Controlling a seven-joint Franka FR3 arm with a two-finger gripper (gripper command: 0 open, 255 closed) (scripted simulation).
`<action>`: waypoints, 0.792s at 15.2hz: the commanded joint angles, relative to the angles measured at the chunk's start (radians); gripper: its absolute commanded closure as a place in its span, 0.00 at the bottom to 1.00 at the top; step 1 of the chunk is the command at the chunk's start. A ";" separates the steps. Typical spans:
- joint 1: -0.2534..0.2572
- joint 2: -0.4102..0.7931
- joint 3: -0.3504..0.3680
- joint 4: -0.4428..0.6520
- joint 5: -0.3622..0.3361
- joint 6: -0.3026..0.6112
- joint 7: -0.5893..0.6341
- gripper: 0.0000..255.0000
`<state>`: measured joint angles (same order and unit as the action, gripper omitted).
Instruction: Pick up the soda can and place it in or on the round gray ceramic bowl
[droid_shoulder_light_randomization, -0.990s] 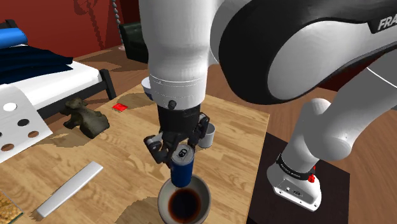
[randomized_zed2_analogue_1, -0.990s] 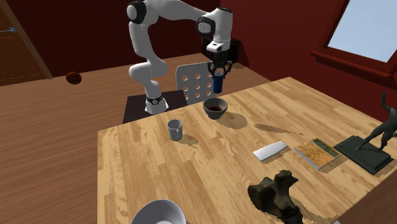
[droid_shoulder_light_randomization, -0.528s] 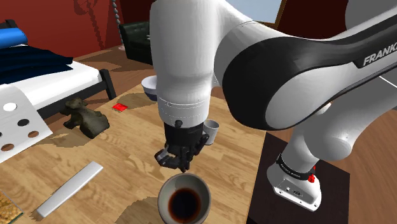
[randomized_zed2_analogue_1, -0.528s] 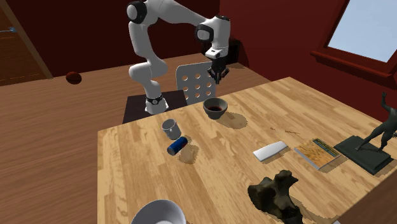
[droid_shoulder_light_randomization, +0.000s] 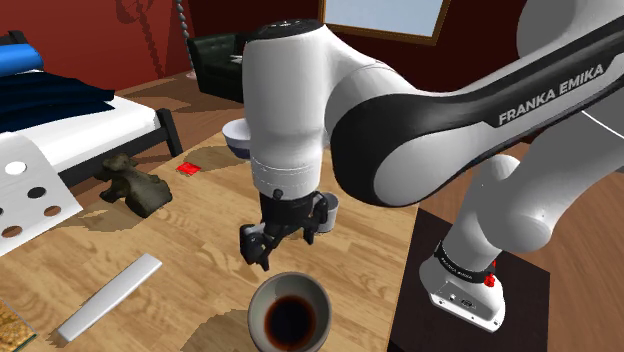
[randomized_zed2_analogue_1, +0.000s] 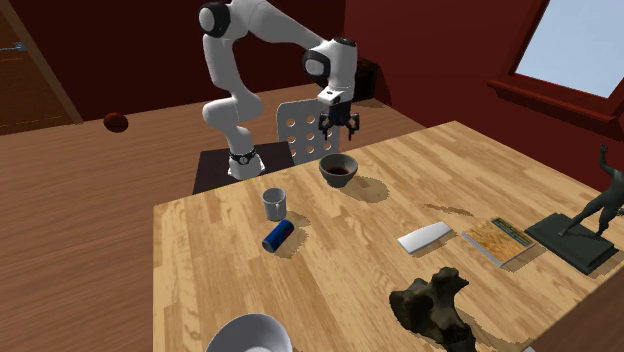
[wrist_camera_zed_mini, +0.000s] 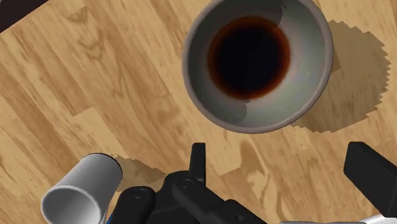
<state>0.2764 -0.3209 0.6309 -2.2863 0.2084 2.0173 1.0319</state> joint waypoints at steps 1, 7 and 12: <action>-0.024 0.013 -0.022 -0.019 -0.012 0.028 -0.019 0.00; -0.095 0.063 -0.081 -0.084 -0.048 0.130 -0.066 0.00; -0.159 0.125 -0.131 -0.117 -0.088 0.215 -0.098 0.00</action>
<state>0.1319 -0.2082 0.5128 -2.3971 0.1288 2.2151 0.9441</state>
